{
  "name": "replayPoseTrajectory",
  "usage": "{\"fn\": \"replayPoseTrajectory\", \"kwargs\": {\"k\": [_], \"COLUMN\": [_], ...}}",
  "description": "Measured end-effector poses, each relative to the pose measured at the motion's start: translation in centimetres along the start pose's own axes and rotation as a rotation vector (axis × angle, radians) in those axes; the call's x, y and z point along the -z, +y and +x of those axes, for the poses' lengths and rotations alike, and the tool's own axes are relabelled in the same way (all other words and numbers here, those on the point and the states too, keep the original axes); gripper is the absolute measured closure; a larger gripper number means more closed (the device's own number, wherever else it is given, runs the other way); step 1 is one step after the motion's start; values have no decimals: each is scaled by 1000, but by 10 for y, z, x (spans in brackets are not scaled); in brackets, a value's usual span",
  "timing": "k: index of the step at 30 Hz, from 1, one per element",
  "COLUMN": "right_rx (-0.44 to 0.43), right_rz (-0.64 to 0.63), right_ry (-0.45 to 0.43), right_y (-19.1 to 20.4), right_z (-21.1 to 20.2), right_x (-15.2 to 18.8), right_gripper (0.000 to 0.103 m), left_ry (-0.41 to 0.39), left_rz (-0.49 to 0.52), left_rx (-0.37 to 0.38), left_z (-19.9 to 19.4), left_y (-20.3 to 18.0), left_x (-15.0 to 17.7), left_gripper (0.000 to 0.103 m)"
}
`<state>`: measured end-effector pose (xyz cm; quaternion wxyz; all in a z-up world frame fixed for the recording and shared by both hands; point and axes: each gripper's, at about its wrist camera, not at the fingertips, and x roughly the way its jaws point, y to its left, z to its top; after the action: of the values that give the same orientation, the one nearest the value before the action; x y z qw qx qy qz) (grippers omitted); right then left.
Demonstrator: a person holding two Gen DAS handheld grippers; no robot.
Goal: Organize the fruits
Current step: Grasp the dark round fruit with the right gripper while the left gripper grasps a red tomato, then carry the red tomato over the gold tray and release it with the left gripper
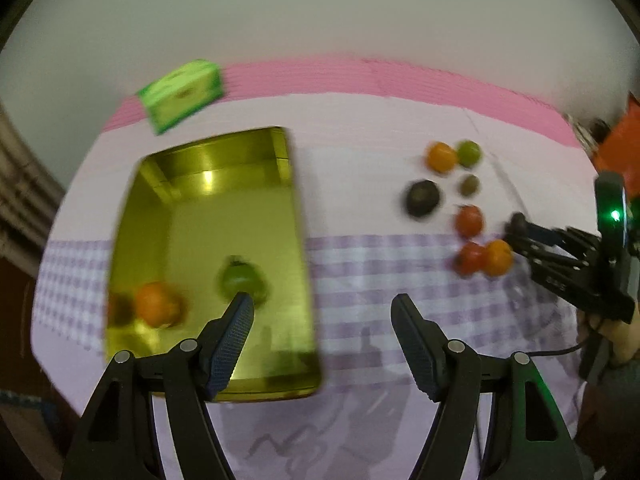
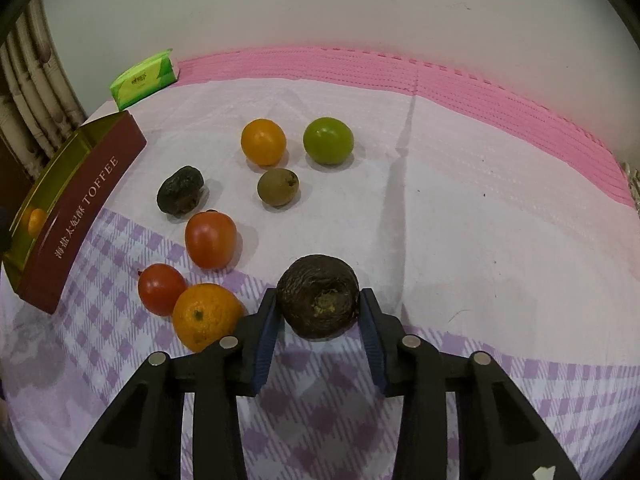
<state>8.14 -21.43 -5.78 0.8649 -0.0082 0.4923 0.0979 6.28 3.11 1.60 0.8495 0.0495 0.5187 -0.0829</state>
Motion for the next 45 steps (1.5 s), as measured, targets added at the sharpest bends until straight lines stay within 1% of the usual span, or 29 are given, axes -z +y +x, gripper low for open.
{"fn": "replayPoseTrajectory", "kwargs": {"k": [4,7,12,17,22,26,27,29,31,32,33,34,42,45], "right_rx": [15,26,37,38,35,35,34,32,33,34,33,33,40,44], "right_rz": [50,91,117,121,124,122,122,125,124,124,124,123,119,117], "right_ry": [10,19,23,16,15,16,15,15,15,15,14,14,13,12], "right_y": [-7,-14,-24,-25,-24,-25,-25,-25,-25,-25,-25,-25,-24,-23], "right_z": [-7,-17,-26,-25,-25,-26,-26,-26,-26,-26,-26,-26,-25,-26], "right_x": [12,27,42,44,44,44,44,43,43,43,43,43,43,43], "right_gripper": [68,68,68,68,67,67,67,67,67,67,67,67,66,66], "left_ry": [32,59,92,112,105,93,91,88,90,92,91,87,89,77], "left_rz": [67,112,155,186,216,255,260,266,265,265,265,270,240,199], "left_rx": [42,77,124,125,143,153,155,172,189,198,203,192,203,181], "left_z": [19,35,56,74,82,89,90,92,93,94,92,91,71,57], "left_y": [-33,-55,-75,-91,-106,-121,-122,-125,-128,-131,-130,-130,-111,-94], "left_x": [-1,-1,-4,-11,-19,-23,-25,-29,-31,-32,-29,-28,-13,-11], "left_gripper": [31,31,31,33,35,41,42,50,60,66,71,73,73,73]}}
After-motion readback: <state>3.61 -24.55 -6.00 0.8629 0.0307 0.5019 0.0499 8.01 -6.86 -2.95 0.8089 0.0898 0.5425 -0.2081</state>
